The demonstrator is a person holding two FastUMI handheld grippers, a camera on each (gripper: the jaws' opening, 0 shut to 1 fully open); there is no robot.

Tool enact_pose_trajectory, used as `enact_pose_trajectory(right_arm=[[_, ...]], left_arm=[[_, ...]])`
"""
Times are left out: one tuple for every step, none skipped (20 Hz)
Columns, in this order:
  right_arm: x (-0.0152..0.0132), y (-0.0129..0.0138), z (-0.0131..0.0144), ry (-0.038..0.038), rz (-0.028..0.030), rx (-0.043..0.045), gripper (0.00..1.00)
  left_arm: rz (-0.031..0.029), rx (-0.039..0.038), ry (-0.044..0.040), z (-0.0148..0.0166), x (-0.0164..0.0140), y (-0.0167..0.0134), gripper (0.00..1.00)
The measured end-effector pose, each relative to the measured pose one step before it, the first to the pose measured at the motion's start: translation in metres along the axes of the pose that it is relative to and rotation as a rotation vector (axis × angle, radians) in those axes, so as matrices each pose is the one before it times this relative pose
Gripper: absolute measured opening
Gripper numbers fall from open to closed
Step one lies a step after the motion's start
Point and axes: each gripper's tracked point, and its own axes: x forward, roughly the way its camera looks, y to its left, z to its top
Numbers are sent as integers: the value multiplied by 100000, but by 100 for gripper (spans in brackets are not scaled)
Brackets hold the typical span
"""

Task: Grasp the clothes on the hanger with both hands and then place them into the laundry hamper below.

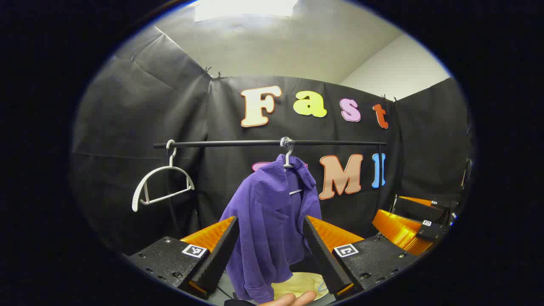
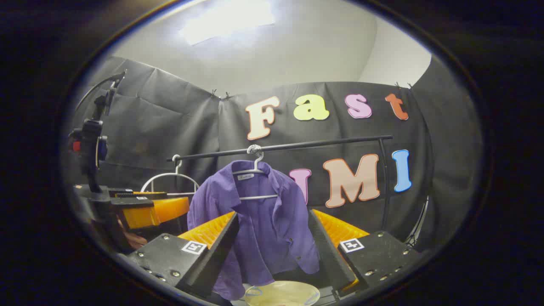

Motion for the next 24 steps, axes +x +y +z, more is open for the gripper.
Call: enact_pose_trajectory(right_arm=[[181, -77, -178, 170, 190, 385, 98], [67, -230, -231, -13, 73, 343, 98], [165, -219, -78, -572, -95, 522, 96], [194, -275, -217, -221, -231, 616, 98], [245, -271, -134, -761, 55, 451, 98], [179, -136, -135, -789, 11, 361, 98], [288, -257, -152, -698, -91, 44, 98], [210, -206, -410, -289, -11, -105, 98], [460, -67, -395, 312, 602, -357, 98], [511, 43, -515, 637, 837, -440, 99], [460, -71, -399, 1133, 797, -503, 98], [462, -44, -454, 1335, 902, -596, 98], [460, -14, -105, 683, 972, -684, 98], [529, -48, 120, 299, 800, -661, 96], [499, -75, 258, 58, 733, -146, 96], [404, 25, 181, 117, 1127, -50, 98], [389, 15, 254, -62, 1417, -137, 98], [427, -47, 270, -502, 766, -175, 98], [539, -239, 225, -546, 513, -333, 98], [697, -185, -34, 29, 586, -574, 98], [695, -442, -131, 505, -48, -491, 96], [464, -623, -356, 706, -536, -239, 96], [624, -618, -318, 771, -619, -114, 96], [526, -494, -473, 769, -12, -88, 96]], left_arm=[[388, -374, 159, -252, -135, 156, 90], [145, 167, -102, -222, -50, 122, 89], [584, 135, -168, -213, 166, 212, 89], [365, -70, -30, -372, 121, 256, 89], [-267, -726, 76, -477, 91, 37, 89], [-905, -941, 1103, -536, 155, -119, 89], [-717, -777, 294, -463, 118, -109, 90], [-769, -554, -124, -131, 41, -66, 89], [-1192, -584, -565, -48, -71, -377, 93], [-1182, 137, -979, 205, 0, -365, 90], [-1156, 568, -927, 167, 63, -405, 90], [-700, -61, -1180, 463, 138, -313, 89], [-233, 402, -1137, 376, 233, -306, 89], [-14, 1027, -385, 429, 288, -278, 89], [52, 1056, -116, 158, 225, -248, 89], [121, 386, -255, 286, 328, -283, 89], [233, 599, -394, 135, 419, -320, 89], [729, 880, 229, -122, 412, -169, 89], [105, 1109, 343, -339, 502, -348, 89], [626, 283, 582, -429, 678, -245, 89], [1654, -717, 873, -781, 626, 44, 93], [2257, -1703, 1391, -1068, 748, 124, 90], [2193, -1290, 1395, -1298, 876, 109, 91], [1701, -840, 1022, -876, 1012, -7, 93]])
